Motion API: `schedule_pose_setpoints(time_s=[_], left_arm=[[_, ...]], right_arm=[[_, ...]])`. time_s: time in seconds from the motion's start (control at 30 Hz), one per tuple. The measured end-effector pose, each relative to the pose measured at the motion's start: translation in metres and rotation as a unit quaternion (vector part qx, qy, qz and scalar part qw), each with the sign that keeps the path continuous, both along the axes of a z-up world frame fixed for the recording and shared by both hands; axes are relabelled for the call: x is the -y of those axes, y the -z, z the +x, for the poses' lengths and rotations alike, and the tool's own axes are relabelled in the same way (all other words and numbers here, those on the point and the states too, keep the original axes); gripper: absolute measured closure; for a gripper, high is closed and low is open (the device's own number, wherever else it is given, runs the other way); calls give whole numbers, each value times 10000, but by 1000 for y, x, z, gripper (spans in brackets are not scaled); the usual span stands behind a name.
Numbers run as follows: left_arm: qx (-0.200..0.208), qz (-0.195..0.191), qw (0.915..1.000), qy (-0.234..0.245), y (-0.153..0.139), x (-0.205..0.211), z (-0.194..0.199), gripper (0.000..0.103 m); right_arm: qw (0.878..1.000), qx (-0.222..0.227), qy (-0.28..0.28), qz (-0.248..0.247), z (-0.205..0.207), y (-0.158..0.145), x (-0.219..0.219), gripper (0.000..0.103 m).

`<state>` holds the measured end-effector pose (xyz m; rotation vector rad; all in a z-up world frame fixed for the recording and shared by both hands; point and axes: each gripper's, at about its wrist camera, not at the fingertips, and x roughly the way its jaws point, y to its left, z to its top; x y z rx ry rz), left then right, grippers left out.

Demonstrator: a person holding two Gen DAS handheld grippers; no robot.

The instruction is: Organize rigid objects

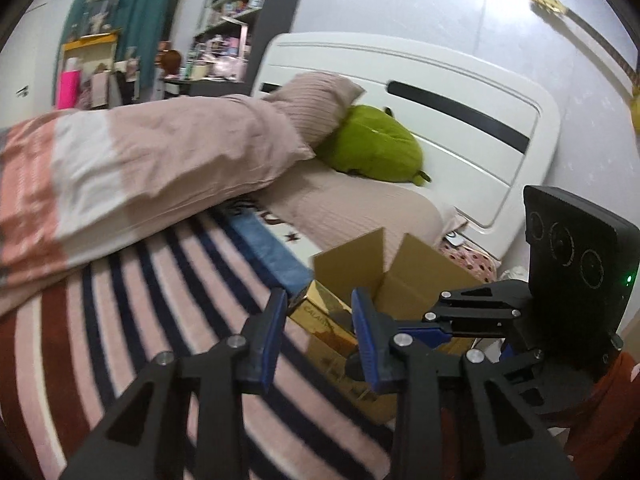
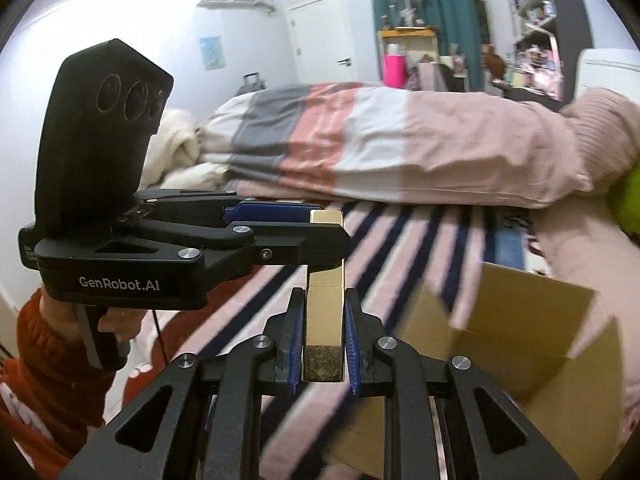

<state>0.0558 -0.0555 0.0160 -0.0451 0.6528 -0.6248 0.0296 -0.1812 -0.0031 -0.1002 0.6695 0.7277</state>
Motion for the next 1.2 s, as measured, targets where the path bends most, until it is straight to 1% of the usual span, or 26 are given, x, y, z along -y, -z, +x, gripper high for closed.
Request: schedule_pose_setpoints(time_s=[0.07, 0.23, 0.4, 0.47, 0.53, 0.57, 0.6, 0.67, 0.7, 0.83, 0.87, 0.97, 1.03, 1.13, 1.17, 1.2], left_arm=[[-61, 28, 9998, 167, 1, 23, 11, 72], [-237, 102, 9987, 440, 10, 62, 34, 72], [-435, 176, 9970, 622, 25, 92, 53, 72], [-467, 282, 9967, 605, 31, 100, 58, 71], [-451, 370, 9969, 532, 34, 104, 61, 54], [-401, 372, 9974, 464, 34, 102, 61, 38], [-347, 355, 9980, 391, 33, 99, 61, 28], [-285, 291, 9988, 276, 30, 92, 60, 22], [-268, 254, 9991, 206, 27, 88, 58, 18], [-83, 160, 9996, -207, 14, 63, 45, 15], [-27, 164, 9994, -309, 11, 58, 41, 14], [180, 262, 9970, -711, 1, 38, 24, 12], [267, 324, 9940, -1009, -6, 24, 12, 12], [319, 368, 9883, -1446, -13, 0, -5, 10], [319, 410, 9843, -1689, -15, -9, -12, 0], [348, 427, 9796, -1934, -17, -17, -18, 1]], right_arm=[[9998, -15, 170, -40, 5, 0, 20, 89], [9986, -176, 467, -191, 19, 8, 57, 89], [9960, -390, 697, -405, 33, 20, 82, 89], [9952, -435, 736, -478, 37, 24, 85, 89], [9944, -468, 807, -502, 40, 26, 88, 88], [9940, -521, 827, -491, 41, 27, 90, 83], [9938, -573, 833, -453, 42, 27, 91, 80], [9937, -560, 861, -453, 39, 26, 91, 69], [9936, -528, 875, -483, 39, 25, 91, 68], [9939, -455, 869, -507, 33, 20, 87, 57], [9940, -419, 863, -527, 31, 18, 84, 53], [9944, -308, 839, -565, 24, 11, 77, 45], [9948, -234, 803, -584, 20, 6, 70, 40], [9955, -68, 743, -583, 11, -2, 60, 27], [9957, 4, 720, -578, 8, -5, 57, 24], [9960, 67, 696, -565, 5, -7, 54, 23]])
